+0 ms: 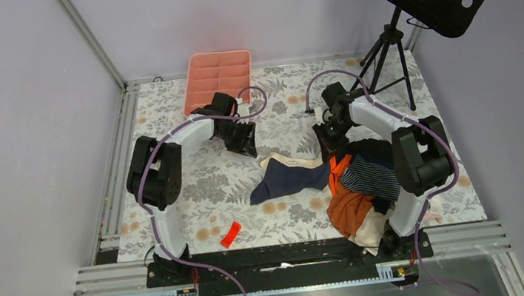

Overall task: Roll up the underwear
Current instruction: Flatten out the underwear at the center of the board.

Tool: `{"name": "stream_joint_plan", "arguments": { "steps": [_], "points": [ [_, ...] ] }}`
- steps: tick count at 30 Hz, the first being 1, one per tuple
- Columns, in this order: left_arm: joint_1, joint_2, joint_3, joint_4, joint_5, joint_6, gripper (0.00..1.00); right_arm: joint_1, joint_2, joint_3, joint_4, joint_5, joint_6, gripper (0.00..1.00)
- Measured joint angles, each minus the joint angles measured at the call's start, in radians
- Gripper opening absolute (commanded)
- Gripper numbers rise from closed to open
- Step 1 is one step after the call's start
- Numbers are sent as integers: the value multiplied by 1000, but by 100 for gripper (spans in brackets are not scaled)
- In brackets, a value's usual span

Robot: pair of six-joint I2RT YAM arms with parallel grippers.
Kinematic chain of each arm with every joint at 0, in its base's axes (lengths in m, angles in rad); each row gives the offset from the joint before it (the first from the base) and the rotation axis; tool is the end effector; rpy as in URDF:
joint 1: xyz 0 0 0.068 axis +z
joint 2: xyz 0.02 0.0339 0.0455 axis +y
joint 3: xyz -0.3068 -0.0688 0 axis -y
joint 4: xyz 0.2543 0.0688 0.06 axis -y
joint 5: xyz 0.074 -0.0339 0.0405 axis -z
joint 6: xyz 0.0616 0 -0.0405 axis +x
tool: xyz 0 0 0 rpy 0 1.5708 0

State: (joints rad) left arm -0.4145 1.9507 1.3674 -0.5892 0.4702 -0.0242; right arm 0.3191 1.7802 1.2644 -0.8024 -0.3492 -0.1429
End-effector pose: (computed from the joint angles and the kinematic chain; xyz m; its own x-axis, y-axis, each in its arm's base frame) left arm 0.3815 -0.1983 0.1896 -0.8560 0.3531 -0.3776 0.4993 0.7540 -0.4269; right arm 0.3424 0.1353 0.2127 -0.8565 -0.4239 -0.2945 -0.5031 0.8133 0.2923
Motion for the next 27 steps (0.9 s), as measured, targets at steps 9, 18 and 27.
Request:
{"name": "stream_joint_plan", "arguments": {
  "steps": [9, 18, 27],
  "points": [
    [-27, 40, -27, 80, 27, -105, 38, 0, 0, 0, 0, 0, -9, 0],
    [-69, 50, -28, 86, -3, -100, 35, 0, 0, 0, 0, -2, -9, 0],
    [-92, 63, -25, 90, -2, -78, 0, 0, 6, 2, 0, -2, -10, 0]
  ]
}}
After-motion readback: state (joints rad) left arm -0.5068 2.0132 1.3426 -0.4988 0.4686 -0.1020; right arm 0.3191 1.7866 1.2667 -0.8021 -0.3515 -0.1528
